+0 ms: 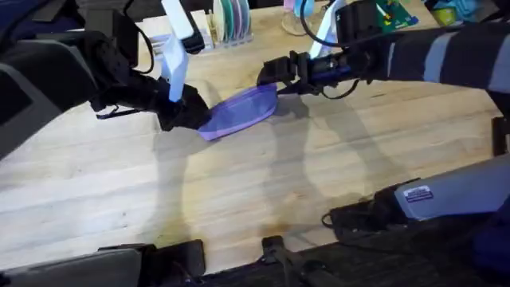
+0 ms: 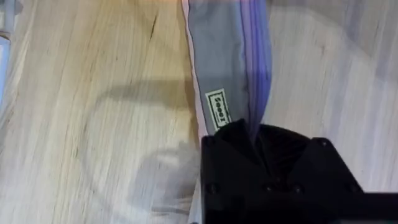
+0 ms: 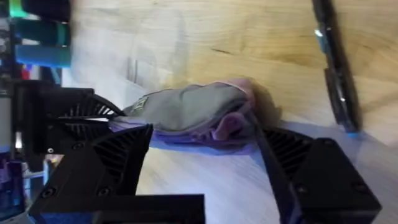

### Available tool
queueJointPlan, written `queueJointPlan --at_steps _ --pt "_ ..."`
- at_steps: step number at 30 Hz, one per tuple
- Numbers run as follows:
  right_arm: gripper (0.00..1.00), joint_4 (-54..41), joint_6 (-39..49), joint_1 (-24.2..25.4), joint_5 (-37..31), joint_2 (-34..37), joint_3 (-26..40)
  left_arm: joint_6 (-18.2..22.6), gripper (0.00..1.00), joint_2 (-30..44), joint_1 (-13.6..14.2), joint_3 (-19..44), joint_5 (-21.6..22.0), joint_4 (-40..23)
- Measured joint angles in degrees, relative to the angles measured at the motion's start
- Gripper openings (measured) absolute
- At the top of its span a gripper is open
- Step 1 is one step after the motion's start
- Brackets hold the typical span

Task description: Unzip the bag, pick up the pens from the table one at a time and place them inside, then zip the bag closed.

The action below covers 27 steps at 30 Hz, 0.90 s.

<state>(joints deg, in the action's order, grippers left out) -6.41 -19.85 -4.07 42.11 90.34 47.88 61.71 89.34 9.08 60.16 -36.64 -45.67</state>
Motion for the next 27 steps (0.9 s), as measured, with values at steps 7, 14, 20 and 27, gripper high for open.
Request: queueJointPlan --at_steps 7,14,20,27 --pt "0.997 5.12 -2.51 -0.25 3.70 0.27 0.00 0.00 0.043 0.00 0.00 0.00 0.00 0.00" --pt "0.974 7.25 -4.93 -0.17 5.76 0.27 0.00 0.00 0.043 0.02 0.00 0.00 0.02 -0.17" --pt "0.793 7.23 -5.70 0.64 6.42 0.52 0.00 0.00 0.043 0.00 0.00 0.00 0.11 -0.22" --pt "0.429 6.97 -5.87 0.88 6.07 0.71 0.00 0.00 0.043 0.00 -0.02 0.00 0.53 -0.62"
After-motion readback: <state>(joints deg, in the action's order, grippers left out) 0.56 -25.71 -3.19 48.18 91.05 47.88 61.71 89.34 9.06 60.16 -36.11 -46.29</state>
